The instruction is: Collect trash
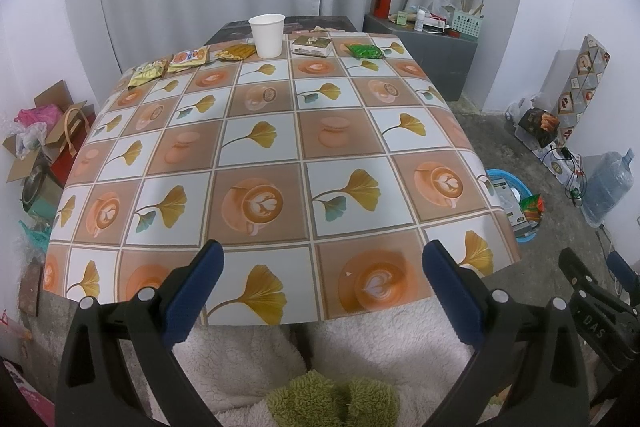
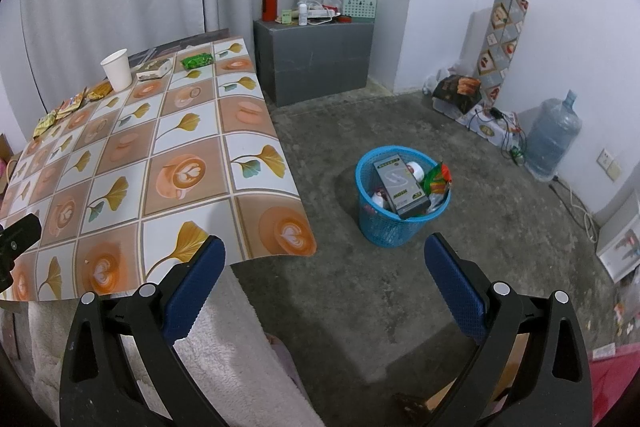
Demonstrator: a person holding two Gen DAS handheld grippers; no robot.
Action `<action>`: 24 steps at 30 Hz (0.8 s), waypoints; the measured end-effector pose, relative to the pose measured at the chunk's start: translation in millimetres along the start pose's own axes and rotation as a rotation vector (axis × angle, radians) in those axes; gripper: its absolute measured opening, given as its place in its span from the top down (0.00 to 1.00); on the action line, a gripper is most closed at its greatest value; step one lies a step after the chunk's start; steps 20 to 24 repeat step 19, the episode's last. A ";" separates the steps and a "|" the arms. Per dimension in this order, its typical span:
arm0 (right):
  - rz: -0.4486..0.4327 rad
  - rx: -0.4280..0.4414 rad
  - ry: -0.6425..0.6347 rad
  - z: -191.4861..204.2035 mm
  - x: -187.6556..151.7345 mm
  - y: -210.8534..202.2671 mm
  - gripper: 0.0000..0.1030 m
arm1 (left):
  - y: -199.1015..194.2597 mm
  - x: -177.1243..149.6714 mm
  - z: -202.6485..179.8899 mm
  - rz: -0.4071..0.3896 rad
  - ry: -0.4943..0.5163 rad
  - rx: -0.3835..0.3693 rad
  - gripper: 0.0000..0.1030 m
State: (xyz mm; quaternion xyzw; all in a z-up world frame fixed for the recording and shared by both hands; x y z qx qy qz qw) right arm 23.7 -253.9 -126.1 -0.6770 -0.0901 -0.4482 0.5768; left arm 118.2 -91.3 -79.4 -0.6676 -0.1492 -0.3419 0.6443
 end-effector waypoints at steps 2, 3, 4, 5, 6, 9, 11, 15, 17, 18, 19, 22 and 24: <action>0.000 0.000 0.001 0.1 1.5 0.5 0.08 | 0.7 0.3 0.6 0.000 -0.001 0.000 0.05; -0.001 0.000 0.001 0.3 0.9 0.1 0.08 | 0.2 0.0 0.2 0.000 0.000 0.000 0.05; -0.002 0.000 0.001 0.3 1.6 0.5 0.08 | 0.4 0.2 0.4 0.000 0.000 0.000 0.05; -0.002 -0.001 0.001 0.0 -0.2 -0.1 0.08 | -0.1 0.1 -0.3 0.000 0.000 -0.001 0.05; -0.002 -0.001 0.003 0.0 1.2 0.7 0.08 | 0.9 0.7 0.2 0.000 0.000 0.000 0.05; -0.001 0.000 0.001 -0.4 -0.5 0.3 0.08 | 0.2 0.5 -0.7 0.000 0.002 0.000 0.05; -0.002 -0.001 0.003 0.8 0.4 -0.5 0.08 | 0.3 0.4 2.6 -0.001 0.001 0.002 0.05; -0.001 0.000 0.004 1.1 0.6 0.0 0.08 | -0.1 0.6 1.7 -0.002 0.000 0.002 0.05; -0.003 -0.002 0.003 1.0 0.2 -0.3 0.08 | 1.1 1.0 5.7 -0.003 -0.004 0.004 0.05; -0.002 -0.001 0.004 1.1 0.5 -0.1 0.08 | 1.5 0.3 10.2 -0.003 -0.005 0.005 0.05; -0.001 0.000 0.004 1.3 0.9 0.1 0.08 | 2.1 0.4 12.6 -0.003 -0.006 0.004 0.05; -0.001 0.000 0.004 1.3 0.9 0.1 0.08 | 2.1 0.4 12.6 -0.003 -0.006 0.004 0.05; -0.001 0.000 0.004 1.3 0.9 0.1 0.08 | 2.1 0.4 12.6 -0.003 -0.006 0.004 0.05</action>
Point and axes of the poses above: each gripper's, at about its wrist camera, not at the fingertips, and y roughly the way its jaws point, z to its left, x to its top, the point moved 10 cm from there along y, roughly the way its jaws point, and after that the axes turned 8 degrees about y, right-handed, at the moved point
